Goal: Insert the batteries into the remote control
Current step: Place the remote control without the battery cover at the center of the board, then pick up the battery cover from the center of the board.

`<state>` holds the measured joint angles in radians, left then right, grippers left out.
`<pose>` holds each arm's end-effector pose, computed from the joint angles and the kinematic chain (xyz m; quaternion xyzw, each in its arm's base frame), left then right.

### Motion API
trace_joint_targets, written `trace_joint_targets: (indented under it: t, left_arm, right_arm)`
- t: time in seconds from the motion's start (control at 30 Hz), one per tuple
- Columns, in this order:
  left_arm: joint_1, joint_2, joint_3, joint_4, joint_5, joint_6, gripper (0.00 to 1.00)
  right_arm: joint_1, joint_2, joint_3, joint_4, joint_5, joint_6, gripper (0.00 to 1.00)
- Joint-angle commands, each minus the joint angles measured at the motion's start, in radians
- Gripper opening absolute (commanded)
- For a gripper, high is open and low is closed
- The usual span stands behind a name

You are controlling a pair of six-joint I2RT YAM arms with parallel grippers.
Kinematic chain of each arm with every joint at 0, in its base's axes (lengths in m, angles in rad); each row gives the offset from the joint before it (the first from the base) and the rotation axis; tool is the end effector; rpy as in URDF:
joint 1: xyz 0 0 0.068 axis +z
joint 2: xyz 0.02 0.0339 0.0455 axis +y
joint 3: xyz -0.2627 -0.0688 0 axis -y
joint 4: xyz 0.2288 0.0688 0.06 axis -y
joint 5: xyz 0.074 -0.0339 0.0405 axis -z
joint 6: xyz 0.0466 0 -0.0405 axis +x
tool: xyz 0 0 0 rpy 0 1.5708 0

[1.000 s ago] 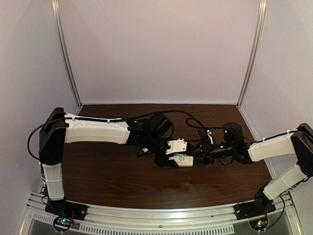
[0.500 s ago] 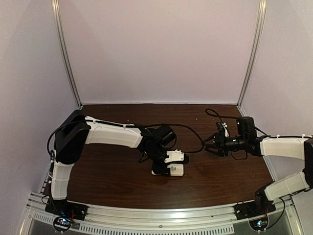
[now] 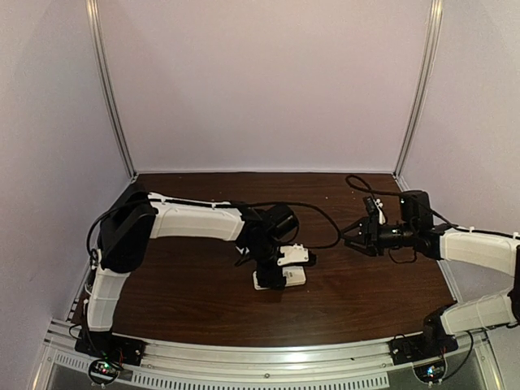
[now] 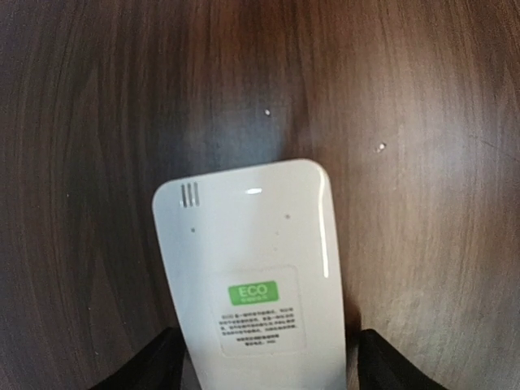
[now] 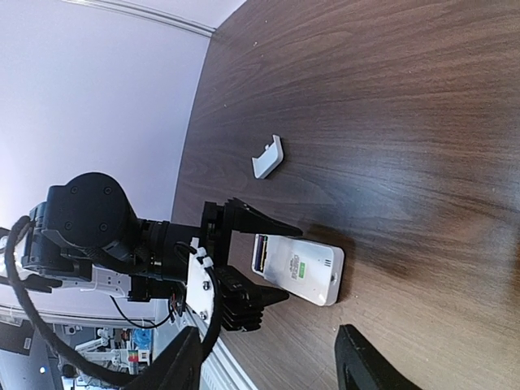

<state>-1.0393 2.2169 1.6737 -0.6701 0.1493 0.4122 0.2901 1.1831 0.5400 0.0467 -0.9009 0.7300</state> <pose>0.2206 -0.3889 0.1439 0.6612 0.7252 -0.1245 0.1460 0.2051 0.0993 0.2097 -0.0253 0.8208 0.5415 0.1800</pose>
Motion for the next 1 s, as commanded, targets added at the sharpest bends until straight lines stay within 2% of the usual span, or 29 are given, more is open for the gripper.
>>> trace_joint_targets:
  t: [0.0,0.2,0.33,0.4,0.5,0.6,0.97]
  left_arm:
    - [0.004,-0.011,0.065,-0.047,-0.017,-0.016,0.78]
    - [0.047,-0.132,0.074,-0.024,-0.025,-0.078,0.80]
    - [0.144,-0.243,-0.041,0.070,-0.018,-0.210,0.78]
    - [0.211,-0.274,-0.106,0.109,0.017,-0.307,0.73]
    - [0.291,-0.277,-0.175,0.142,0.056,-0.400,0.57]
    - [0.311,-0.268,-0.216,0.168,0.046,-0.438,0.50]
    - [0.311,-0.146,-0.142,0.155,0.079,-0.449,0.44]
  right_arm:
    - [-0.006,-0.027,0.056,-0.013,0.006,-0.020,0.58]
    - [-0.006,-0.084,0.124,-0.063,0.044,-0.065,0.59]
    - [-0.005,-0.120,0.133,-0.084,0.081,-0.111,0.59]
    - [-0.005,-0.126,0.124,-0.085,0.090,-0.119,0.59]
    - [0.001,-0.146,0.096,-0.066,0.095,-0.126,0.59]
    - [0.009,-0.163,0.092,-0.084,0.109,-0.157,0.59]
    - [0.049,-0.198,0.080,-0.129,0.199,-0.245,0.61]
